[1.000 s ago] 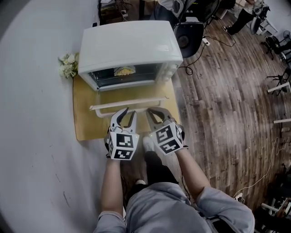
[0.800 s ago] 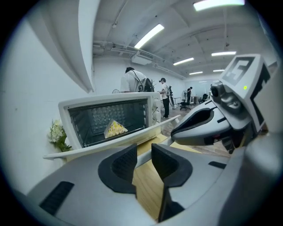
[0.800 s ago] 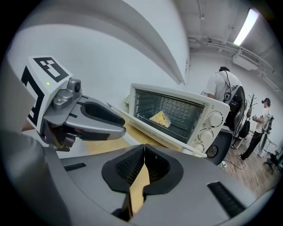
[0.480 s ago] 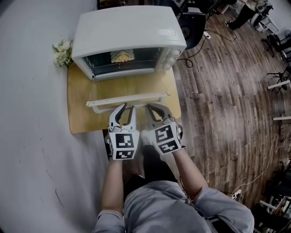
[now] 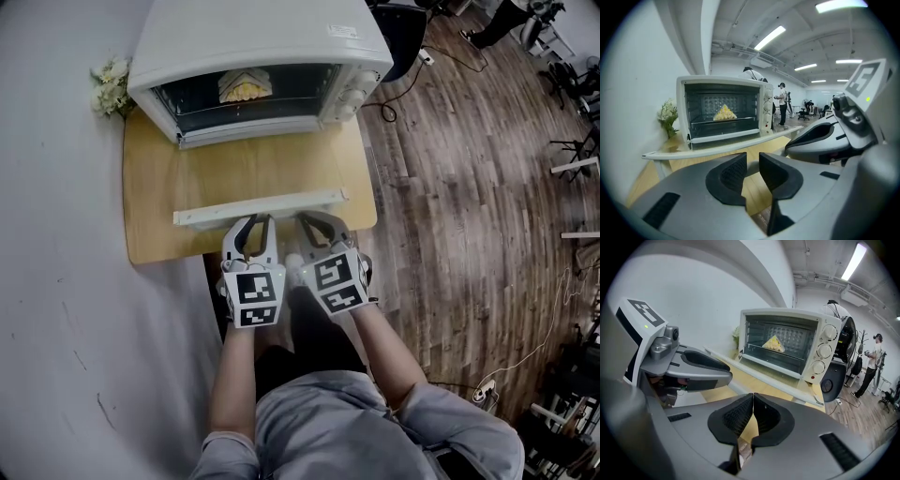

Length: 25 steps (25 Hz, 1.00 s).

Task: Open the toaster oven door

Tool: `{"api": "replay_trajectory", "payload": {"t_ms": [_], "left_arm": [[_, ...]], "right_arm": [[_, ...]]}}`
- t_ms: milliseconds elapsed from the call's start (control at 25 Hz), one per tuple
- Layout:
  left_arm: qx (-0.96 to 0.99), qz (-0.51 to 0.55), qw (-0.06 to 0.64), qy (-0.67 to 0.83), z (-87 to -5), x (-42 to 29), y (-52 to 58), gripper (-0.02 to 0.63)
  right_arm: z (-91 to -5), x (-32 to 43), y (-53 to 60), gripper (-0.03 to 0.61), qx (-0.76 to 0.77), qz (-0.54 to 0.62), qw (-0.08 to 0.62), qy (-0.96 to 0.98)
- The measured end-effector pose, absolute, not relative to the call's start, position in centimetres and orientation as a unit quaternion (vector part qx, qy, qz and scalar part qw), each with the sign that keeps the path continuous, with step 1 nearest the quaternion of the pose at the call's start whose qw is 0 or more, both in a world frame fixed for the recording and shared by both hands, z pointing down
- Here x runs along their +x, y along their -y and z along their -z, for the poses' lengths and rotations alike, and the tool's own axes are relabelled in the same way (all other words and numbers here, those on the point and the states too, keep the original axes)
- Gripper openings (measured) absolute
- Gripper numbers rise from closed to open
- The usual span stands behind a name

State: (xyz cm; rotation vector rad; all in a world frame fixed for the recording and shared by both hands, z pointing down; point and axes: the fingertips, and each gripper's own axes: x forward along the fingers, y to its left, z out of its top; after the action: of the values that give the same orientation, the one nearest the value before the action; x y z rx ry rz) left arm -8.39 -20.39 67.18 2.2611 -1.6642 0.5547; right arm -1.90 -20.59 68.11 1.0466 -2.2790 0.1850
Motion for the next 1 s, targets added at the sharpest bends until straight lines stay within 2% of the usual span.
{"api": "replay_trajectory", "payload": {"t_ms": [1000], "left_arm": [[0.763, -0.179, 0.162, 0.600, -73.0, -8.7, 20.1, 0.044]], "right_arm": [[-74.1, -1.8, 20.2, 0.003, 0.407, -0.087, 0.297, 0.859]]}}
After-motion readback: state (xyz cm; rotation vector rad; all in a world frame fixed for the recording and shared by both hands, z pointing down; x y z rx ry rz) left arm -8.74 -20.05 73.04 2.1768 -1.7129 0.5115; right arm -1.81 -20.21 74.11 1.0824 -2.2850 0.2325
